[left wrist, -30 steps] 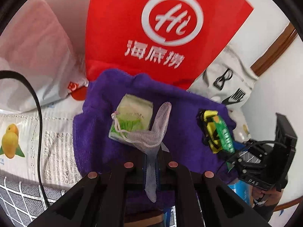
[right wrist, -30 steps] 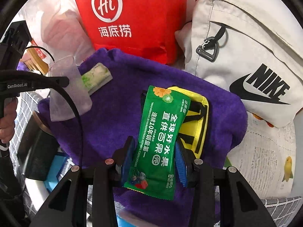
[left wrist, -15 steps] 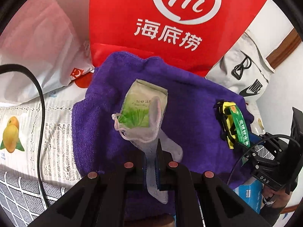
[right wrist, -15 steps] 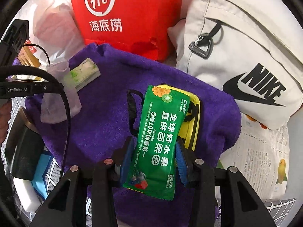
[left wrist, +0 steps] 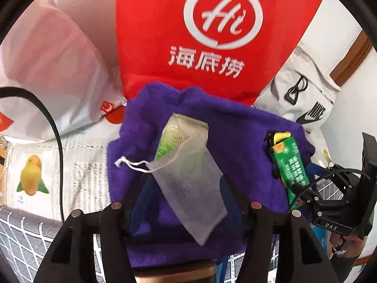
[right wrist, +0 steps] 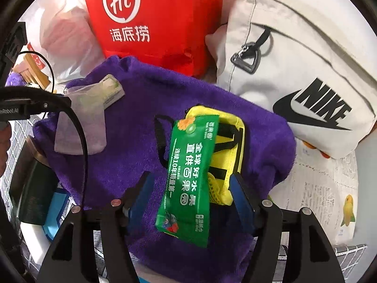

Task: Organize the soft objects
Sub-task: 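Open both grippers to drop the packet and mesh bag on the towel, then grasp the white glove with the right gripper while the left gripper grasps the white sponge block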

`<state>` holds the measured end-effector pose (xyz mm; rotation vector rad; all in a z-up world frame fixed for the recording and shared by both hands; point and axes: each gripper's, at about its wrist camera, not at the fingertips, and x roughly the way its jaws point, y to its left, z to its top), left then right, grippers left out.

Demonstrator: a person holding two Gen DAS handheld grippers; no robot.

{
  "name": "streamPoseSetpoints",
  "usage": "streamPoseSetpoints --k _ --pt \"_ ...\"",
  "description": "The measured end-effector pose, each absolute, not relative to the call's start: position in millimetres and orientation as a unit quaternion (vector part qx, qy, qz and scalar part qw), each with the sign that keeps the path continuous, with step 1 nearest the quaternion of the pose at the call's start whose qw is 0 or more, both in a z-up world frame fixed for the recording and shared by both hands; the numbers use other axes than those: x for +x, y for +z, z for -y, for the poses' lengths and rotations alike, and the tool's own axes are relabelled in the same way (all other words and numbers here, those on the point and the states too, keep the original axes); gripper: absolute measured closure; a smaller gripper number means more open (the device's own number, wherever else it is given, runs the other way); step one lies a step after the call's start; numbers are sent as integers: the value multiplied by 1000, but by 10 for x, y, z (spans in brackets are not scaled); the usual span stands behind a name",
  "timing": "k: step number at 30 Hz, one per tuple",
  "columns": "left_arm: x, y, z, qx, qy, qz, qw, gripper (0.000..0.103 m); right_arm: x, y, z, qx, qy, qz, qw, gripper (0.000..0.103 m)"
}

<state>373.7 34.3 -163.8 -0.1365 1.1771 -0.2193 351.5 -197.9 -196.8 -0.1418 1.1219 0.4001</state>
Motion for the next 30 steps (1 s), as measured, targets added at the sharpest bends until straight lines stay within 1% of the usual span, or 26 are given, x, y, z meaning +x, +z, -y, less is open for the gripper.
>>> streamPoseSetpoints --k 7,10,13,20,21,23,24,25,26,27,30 --pt "3643 -1370 -449 -72 -108 -537 834 46 3327 -1635 1889 -76 193 -494 845 37" --pt "3582 -1227 -446 -73 -115 -523 841 46 3238 -1453 1879 -51 205 -476 854 37" --pt "3502 -1063 -481 -78 -124 -507 849 46 3111 -1329 1848 -43 210 -477 853 37" --pt "3292 -720 -454 -77 -151 -475 864 45 2433 -1094 1829 -50 209 -475 854 37" --pt "3248 -658 -439 -75 -157 -469 866 43 2311 -1071 1846 -46 210 -476 853 37" --pt "3179 -570 -415 -74 -165 -459 870 41 2037 -1013 1896 -34 213 -478 852 37" --pt "3146 -534 -402 -74 -169 -456 871 41 1911 -989 1918 -29 215 -480 850 34" --pt "3113 -497 -387 -73 -172 -452 872 41 1740 -968 1946 -27 217 -482 849 29" --pt "3082 -470 -376 -72 -175 -450 873 41 1589 -959 1973 -24 217 -481 849 26" --pt "3033 -425 -337 -67 -179 -446 874 41 1452 -966 1998 -22 218 -483 848 21" --pt "2900 -309 -250 -55 -194 -435 878 38 1035 -1068 2047 -30 216 -494 841 20"
